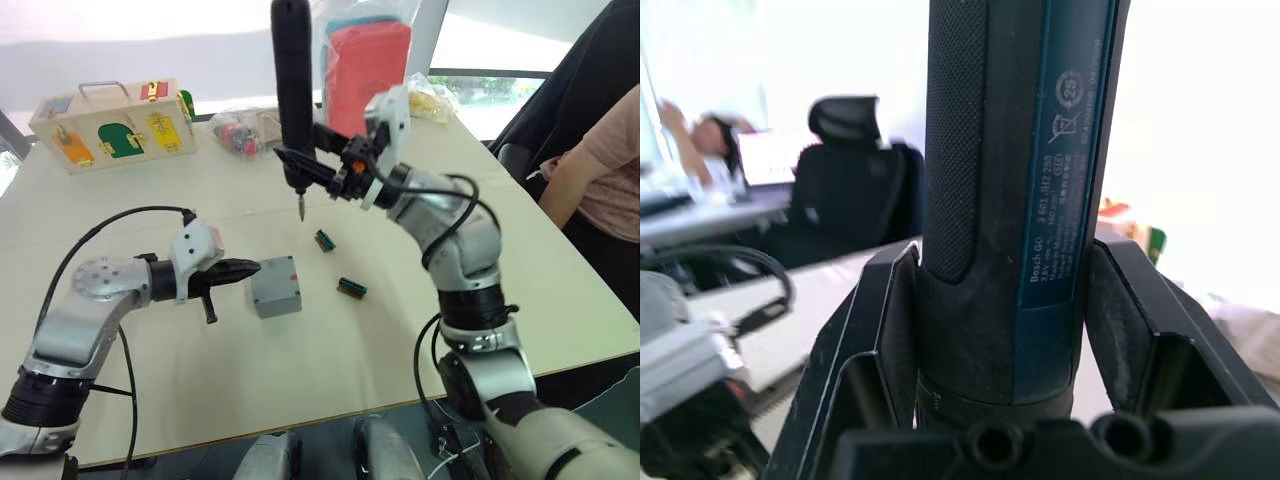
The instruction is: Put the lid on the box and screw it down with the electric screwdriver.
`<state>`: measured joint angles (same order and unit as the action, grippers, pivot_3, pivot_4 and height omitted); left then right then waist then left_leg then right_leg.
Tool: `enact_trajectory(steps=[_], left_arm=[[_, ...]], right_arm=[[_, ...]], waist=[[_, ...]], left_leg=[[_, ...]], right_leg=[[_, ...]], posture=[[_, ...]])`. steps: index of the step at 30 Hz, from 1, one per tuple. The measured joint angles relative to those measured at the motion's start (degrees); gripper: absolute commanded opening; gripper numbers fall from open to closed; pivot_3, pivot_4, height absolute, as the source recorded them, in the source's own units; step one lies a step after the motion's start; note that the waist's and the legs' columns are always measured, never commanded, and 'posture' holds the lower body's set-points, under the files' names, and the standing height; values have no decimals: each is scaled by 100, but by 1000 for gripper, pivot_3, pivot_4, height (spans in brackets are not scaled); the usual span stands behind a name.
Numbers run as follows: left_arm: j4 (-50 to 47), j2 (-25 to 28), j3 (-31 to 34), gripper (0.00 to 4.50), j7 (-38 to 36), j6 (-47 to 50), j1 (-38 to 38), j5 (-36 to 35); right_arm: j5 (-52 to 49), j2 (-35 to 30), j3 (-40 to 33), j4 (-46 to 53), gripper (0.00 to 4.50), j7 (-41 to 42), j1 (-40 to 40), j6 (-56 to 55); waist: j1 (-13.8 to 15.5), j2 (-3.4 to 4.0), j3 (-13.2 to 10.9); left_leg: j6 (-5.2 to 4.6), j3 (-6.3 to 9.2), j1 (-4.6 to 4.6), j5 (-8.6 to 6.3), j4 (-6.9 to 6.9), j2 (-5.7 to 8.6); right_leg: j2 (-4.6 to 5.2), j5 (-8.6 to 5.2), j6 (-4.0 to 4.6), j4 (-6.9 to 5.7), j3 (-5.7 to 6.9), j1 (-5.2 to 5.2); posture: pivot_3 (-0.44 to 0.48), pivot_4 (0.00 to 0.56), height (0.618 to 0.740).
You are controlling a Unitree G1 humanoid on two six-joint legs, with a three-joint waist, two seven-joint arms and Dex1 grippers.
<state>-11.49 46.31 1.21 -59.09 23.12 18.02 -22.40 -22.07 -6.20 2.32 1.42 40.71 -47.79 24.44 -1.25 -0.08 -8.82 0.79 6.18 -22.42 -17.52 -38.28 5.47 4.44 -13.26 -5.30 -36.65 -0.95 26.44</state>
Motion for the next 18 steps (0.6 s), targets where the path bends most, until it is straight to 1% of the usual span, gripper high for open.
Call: enact_trajectory(steps=[3, 6, 8, 12, 18], left_arm=[[129, -36, -37, 0, -48, -8, 51, 47], [244, -171, -127, 0, -41, -99, 52, 119], [277, -211, -244, 0, -42, -117, 50, 184], [537, -350, -285, 0, -38, -220, 65, 305], [829, -486, -410, 0, -15, -398, 288, 447]], right_arm=[[144, 204, 238, -178, 1885, 48, 232, -590], [299, 334, 393, -409, 1885, 7, 410, -970], [375, 389, 453, -519, 1885, -27, 494, -1105], [510, 489, 559, -638, 1885, -142, 683, -1337], [707, 514, 710, -870, 1885, -219, 865, -1547]], waist=[[-18, 0, 0], [-30, 0, 0], [-34, 0, 0], [-92, 0, 0], [-135, 0, 0]], left_leg=[[2, -1, 2, 1, 1, -2], [3, 0, 3, 2, 1, -2], [3, 0, 3, 2, 1, -1], [3, 1, 4, 2, 2, -2], [4, 1, 6, 2, 1, -1]], right_leg=[[-2, 0, 0, -28, -1, 5], [-2, 0, 0, -30, -1, 4], [-2, 0, 0, -31, -1, 4], [-2, -1, 1, -32, -1, 4], [-2, -1, 1, -36, -1, 4]], posture=[[0, 150, 740], [0, 150, 740], [0, 150, 740], [0, 150, 740], [0, 150, 740]])
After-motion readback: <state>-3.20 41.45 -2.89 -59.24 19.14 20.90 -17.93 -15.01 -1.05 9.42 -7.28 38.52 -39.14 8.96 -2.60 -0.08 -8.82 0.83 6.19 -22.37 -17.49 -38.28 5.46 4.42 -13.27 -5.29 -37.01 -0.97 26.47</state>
